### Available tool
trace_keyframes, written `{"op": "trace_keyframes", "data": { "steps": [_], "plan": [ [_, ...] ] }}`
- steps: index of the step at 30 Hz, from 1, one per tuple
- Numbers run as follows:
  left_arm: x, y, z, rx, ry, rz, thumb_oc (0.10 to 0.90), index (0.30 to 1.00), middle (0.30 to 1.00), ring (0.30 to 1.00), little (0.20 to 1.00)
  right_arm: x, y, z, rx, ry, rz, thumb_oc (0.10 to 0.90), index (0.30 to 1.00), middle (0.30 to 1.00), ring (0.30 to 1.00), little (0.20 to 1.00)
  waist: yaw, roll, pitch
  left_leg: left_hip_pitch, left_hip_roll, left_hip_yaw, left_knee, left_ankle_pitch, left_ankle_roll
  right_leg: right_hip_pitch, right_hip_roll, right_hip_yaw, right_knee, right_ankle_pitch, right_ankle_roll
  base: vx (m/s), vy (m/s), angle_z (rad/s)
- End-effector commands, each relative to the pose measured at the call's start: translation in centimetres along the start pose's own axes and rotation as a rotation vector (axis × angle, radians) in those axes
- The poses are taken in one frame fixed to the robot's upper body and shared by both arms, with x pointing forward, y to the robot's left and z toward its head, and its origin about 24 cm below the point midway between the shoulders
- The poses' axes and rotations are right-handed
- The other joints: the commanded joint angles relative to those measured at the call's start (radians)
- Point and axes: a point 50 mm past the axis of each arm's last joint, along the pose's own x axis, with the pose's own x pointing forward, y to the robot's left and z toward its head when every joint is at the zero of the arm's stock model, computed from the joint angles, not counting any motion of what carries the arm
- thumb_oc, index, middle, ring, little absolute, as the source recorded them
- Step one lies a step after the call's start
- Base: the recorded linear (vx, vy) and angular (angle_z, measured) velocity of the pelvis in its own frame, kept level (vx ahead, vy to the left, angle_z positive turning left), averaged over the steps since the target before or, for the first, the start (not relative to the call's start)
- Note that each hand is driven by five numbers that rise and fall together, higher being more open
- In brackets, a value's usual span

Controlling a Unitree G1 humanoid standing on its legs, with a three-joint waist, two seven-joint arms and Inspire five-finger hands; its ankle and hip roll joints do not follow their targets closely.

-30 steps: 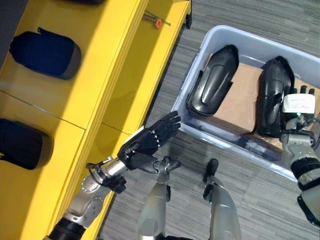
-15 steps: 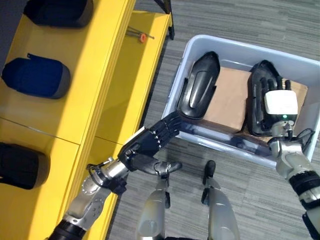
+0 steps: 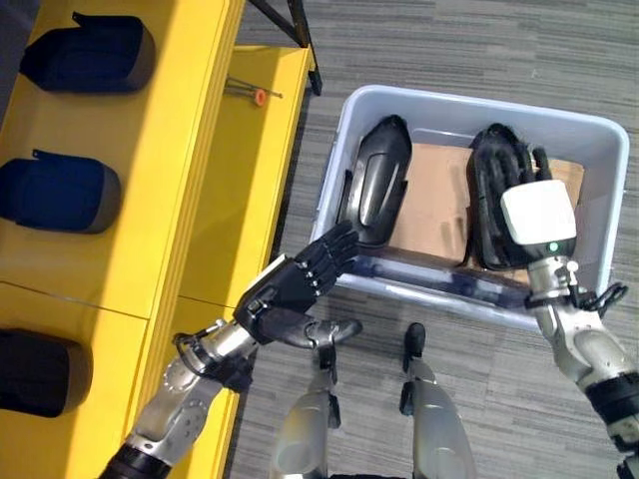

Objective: Move parts from the plastic box to the shelf.

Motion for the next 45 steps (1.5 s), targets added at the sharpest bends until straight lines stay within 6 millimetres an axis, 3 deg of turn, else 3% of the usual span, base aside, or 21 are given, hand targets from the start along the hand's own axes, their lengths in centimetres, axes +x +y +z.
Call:
{"op": "trace_keyframes", "data": {
  "steps": [1, 11, 21, 26, 33, 45],
  "plan": [
    [0.4, -1.3, 3.2, 0.017, -0.224, -0.061, 0.900, 1.000, 1.000, 1.000, 1.000, 1.9, -3.6, -1.7, -0.048, 0.001, -0.148, 0.900, 1.000, 1.000, 1.000, 1.000, -0.042, -0.042, -0.051, -0.016, -0.007, 0.056, 0.075, -0.098, 0.029, 0.041, 0.026, 0.052, 0.104, -0.199, 0.019, -0.03, -0.024, -0.03],
    [1.3, -1.1, 3.4, 0.027, -0.235, -0.052, 0.900, 1.000, 1.000, 1.000, 1.000, 2.1, -2.8, -1.3, -0.021, -0.026, -0.060, 0.900, 1.000, 1.000, 1.000, 1.000, -0.062, -0.042, -0.033, -0.022, 0.001, 0.075, 0.055, -0.087, 0.022, 0.019, 0.034, 0.063, 0.094, -0.192, 0.020, -0.05, -0.036, -0.12],
    [2.5, -1.8, 2.8, 0.011, -0.179, -0.133, 0.900, 1.000, 1.000, 1.000, 1.000, 3.6, -2.6, -2.5, -0.088, -0.008, -0.059, 0.900, 1.000, 1.000, 1.000, 1.000, -0.051, -0.009, -0.014, -0.078, 0.002, 0.069, 0.064, -0.065, 0.012, -0.048, 0.046, 0.046, 0.147, -0.213, 0.004, -0.05, -0.023, -0.04],
    [2.6, -1.8, 2.9, 0.003, -0.197, -0.125, 0.900, 1.000, 1.000, 1.000, 1.000, 4.6, -3.1, -2.4, -0.122, -0.028, -0.081, 0.900, 1.000, 1.000, 1.000, 1.000, -0.043, 0.018, -0.014, -0.104, 0.002, 0.073, 0.062, -0.053, 0.003, -0.083, 0.047, 0.031, 0.173, -0.228, -0.004, -0.01, 0.007, -0.06],
    [2.5, -1.9, 2.3, -0.009, -0.164, -0.156, 0.900, 1.000, 1.000, 1.000, 1.000, 4.9, -2.9, -2.1, -0.138, -0.058, -0.077, 0.900, 1.000, 1.000, 1.000, 1.000, -0.032, 0.035, -0.014, -0.123, 0.002, 0.077, 0.061, -0.046, 0.000, -0.109, 0.041, 0.015, 0.195, -0.237, -0.007, 0.00, 0.000, 0.00],
    [2.6, -1.9, 2.1, -0.013, -0.152, -0.182, 0.900, 1.000, 1.000, 1.000, 1.000, 3.4, 1.8, -3.4, -0.055, 0.136, 0.163, 0.900, 1.000, 1.000, 1.000, 1.000, -0.005, 0.067, -0.014, -0.170, 0.003, 0.077, 0.063, -0.037, 0.000, -0.164, 0.028, -0.008, 0.235, -0.251, -0.012, 0.00, -0.004, 0.00]
  ]
}}
